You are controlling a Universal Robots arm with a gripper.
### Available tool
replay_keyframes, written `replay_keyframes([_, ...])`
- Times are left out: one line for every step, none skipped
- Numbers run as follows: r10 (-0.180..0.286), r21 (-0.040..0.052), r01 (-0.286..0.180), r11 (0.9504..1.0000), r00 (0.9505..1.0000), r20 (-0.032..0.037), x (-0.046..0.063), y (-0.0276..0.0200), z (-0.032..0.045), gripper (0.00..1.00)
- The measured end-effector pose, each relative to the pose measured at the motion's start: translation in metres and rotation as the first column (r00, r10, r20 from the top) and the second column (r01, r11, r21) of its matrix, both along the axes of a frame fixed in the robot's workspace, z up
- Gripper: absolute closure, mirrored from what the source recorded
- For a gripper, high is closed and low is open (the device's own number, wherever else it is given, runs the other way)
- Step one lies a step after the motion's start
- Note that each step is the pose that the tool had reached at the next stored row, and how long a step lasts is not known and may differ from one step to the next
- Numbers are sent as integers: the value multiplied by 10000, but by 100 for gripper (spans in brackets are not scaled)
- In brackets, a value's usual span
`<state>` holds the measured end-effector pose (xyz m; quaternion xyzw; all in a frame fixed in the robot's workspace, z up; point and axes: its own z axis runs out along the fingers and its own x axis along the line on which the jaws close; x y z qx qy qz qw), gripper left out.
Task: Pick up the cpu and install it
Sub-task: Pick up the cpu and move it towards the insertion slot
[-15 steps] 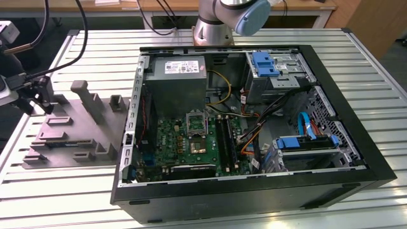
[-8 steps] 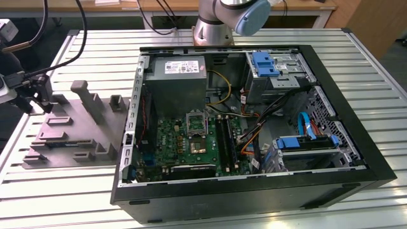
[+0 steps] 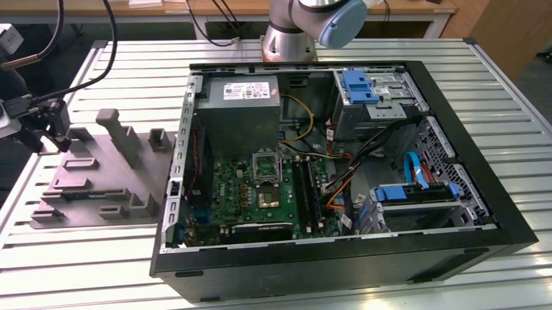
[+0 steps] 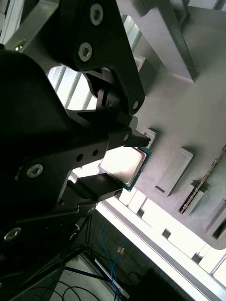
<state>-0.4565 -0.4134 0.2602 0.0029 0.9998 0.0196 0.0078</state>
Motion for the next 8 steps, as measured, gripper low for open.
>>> replay_keyframes([0, 0, 0, 10000, 10000, 0, 0, 0, 2, 53])
replay_keyframes([0, 0, 0, 10000, 10000, 0, 0, 0, 4, 53])
replay_keyframes([0, 0, 0, 10000, 10000, 0, 0, 0, 5, 53])
replay_keyframes([0, 0, 0, 10000, 10000, 1, 0, 0, 7, 53])
replay_keyframes([0, 0, 0, 10000, 10000, 0, 0, 0, 10, 53])
replay_keyframes([0, 0, 0, 10000, 10000, 0, 0, 0, 12, 53])
replay_keyframes([0, 0, 0, 10000, 10000, 0, 0, 0, 14, 53])
replay_keyframes([0, 0, 0, 10000, 10000, 0, 0, 0, 15, 53])
